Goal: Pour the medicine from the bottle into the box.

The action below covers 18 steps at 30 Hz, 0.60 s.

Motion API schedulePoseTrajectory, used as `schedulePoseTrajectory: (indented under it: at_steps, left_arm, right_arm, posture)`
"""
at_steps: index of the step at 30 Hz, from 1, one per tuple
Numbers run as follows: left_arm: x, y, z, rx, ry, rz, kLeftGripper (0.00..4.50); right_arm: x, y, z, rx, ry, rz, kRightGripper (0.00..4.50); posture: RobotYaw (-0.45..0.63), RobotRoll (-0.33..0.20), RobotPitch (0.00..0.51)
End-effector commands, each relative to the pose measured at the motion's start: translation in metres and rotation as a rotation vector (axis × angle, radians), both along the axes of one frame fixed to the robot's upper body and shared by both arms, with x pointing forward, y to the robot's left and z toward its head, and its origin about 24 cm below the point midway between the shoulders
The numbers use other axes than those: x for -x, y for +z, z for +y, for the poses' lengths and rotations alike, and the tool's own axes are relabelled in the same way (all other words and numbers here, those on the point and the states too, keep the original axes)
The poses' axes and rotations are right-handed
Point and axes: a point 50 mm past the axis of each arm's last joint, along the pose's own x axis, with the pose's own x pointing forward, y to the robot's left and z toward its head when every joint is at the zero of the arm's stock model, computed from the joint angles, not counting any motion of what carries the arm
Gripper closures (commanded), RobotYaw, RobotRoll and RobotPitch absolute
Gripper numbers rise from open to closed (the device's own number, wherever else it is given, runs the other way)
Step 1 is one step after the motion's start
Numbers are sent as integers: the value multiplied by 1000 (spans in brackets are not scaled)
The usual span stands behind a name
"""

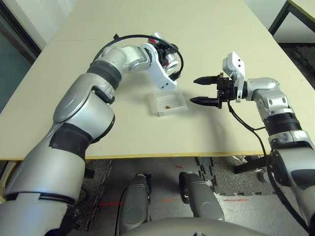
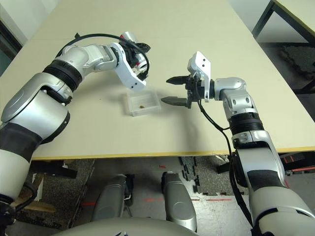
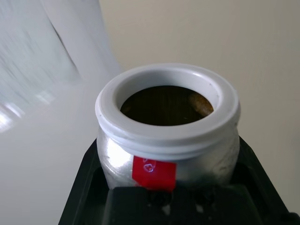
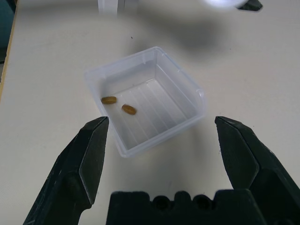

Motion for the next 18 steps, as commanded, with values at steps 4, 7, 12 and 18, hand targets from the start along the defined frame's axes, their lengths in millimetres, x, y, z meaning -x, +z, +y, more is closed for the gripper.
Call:
schedulePoseTrajectory:
  at_steps: [4,7,12,18]
  left_arm:
    - [-7,5,33,526,256,429,1786]
    - [-8,4,45,698,324,530,1786]
    - [-6,1,70,1006,419,635,1786]
    - [3,-11,90,1231,480,691,1786]
  right_arm:
    - [2,-6,-2,68,30,-21,0]
    - [1,-6,-2,65,33,-23,0]
    - [2,-6,-2,65,41,-22,0]
    - [2,-5,-1,67,46,-26,0]
  posture:
    - [-53,0,130]
    - [-50,0,132]
    - [-45,0,132]
    - [-35,0,133]
